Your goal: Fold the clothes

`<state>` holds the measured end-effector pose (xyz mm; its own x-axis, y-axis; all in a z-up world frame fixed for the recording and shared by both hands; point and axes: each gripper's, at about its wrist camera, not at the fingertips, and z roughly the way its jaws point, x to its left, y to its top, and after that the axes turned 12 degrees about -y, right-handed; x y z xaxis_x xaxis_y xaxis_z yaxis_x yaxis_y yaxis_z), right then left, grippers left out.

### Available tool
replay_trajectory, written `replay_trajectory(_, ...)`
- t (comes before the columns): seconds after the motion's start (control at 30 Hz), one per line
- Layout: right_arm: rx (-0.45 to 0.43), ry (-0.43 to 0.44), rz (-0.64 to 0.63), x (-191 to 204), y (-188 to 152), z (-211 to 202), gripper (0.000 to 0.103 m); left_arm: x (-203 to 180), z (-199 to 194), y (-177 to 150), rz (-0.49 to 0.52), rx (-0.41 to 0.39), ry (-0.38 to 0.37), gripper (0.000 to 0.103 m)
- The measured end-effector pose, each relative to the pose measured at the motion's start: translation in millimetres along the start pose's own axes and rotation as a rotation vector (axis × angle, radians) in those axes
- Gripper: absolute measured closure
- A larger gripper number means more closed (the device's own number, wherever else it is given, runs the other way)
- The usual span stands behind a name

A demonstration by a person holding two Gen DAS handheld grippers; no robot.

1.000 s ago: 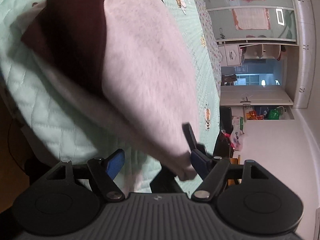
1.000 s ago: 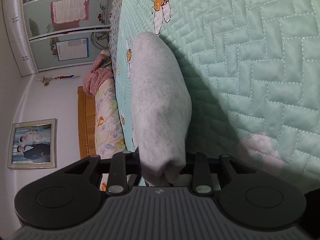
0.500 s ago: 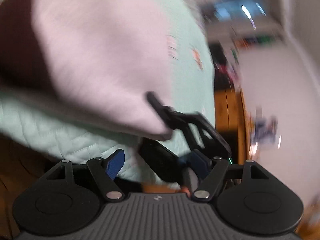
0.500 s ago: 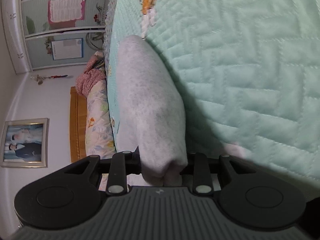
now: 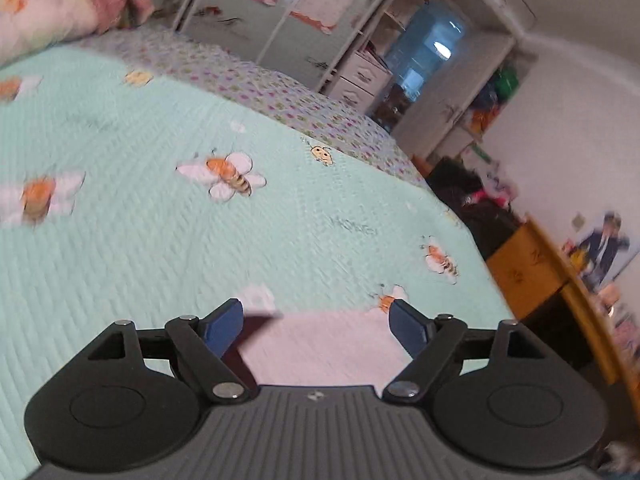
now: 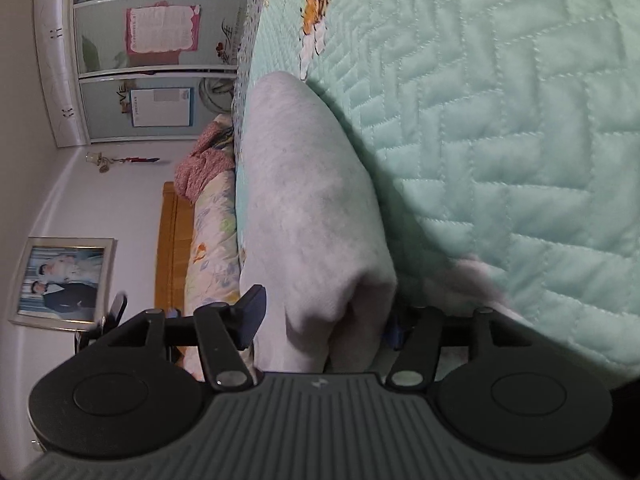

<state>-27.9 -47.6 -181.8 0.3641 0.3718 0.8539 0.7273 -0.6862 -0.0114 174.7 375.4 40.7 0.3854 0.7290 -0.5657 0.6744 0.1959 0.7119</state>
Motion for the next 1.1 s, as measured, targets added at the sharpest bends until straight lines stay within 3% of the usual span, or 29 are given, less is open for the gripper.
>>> replay_trajectory(0.1,-0.013,-0.032,-0.059,9,-2,6,0.045,5,31,17,0.104,0.06,-0.026,0.02)
replay_trajectory(0.17,-0.015,-0.052,-0.096,12,-4,9,0.064,6,53,27,0.196,0.116,-0.076,0.02)
replay_trajectory(0.27,-0.02,-0.055,-0.108,10,-3,9,0.074,8,95,35,0.293,0.202,-0.149,0.02)
replay_trajectory(0.33,-0.02,-0.059,-0.109,10,-4,9,0.075,16,112,31,0.312,0.234,-0.149,0.02)
replay_trajectory(0.4,-0.021,-0.063,-0.11,10,-4,9,0.075,30,128,28,0.262,0.253,-0.131,0.02)
replay_trajectory(0.5,-0.021,-0.069,-0.111,9,-4,9,0.075,36,129,16,0.163,0.281,-0.185,0.02)
replay_trajectory(0.63,-0.009,-0.055,-0.088,1,-2,8,0.076,16,82,-27,0.038,0.259,-0.381,0.02)
replay_trajectory(0.73,0.007,-0.039,-0.032,3,-1,7,0.078,-3,35,-83,-0.077,0.252,-0.51,0.02)
replay_trajectory(0.77,0.013,-0.03,-0.011,6,0,6,0.078,-3,19,-107,-0.137,0.231,-0.521,0.02)
replay_trajectory(0.83,0.019,-0.029,0.001,15,1,4,0.078,-1,-11,-155,-0.3,0.219,-0.507,0.02)
replay_trajectory(0.93,0.023,-0.04,0.014,30,1,3,0.078,-1,-24,-214,-0.514,0.198,-0.421,0.02)
replay_trajectory(1.03,0.023,-0.038,0.057,39,2,2,0.078,-7,-17,-233,-0.621,0.146,-0.38,0.02)
replay_trajectory(1.1,0.02,-0.038,0.084,44,2,2,0.078,-16,-17,-232,-0.633,0.034,-0.384,0.02)
